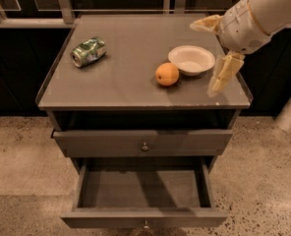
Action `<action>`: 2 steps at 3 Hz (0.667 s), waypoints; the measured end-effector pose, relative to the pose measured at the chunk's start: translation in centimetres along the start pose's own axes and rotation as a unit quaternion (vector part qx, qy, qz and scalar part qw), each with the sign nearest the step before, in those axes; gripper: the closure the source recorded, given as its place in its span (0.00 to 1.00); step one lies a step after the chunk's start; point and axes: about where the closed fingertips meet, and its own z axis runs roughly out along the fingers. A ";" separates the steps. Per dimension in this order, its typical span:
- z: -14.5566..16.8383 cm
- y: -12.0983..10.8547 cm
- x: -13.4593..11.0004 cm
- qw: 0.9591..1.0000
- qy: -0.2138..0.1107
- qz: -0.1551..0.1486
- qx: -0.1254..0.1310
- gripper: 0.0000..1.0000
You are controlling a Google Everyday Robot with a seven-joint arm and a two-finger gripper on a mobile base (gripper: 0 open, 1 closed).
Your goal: Place orange into middle drawer
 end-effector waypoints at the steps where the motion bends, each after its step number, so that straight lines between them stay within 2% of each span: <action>1: 0.0 0.0 -0.1 1.000 0.000 0.001 0.000 0.00; 2: 1.4 -0.9 0.0 1.000 -0.018 -0.008 -0.004 0.00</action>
Offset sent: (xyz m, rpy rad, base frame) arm 0.0417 0.0210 -0.0224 0.0834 -0.0014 0.0988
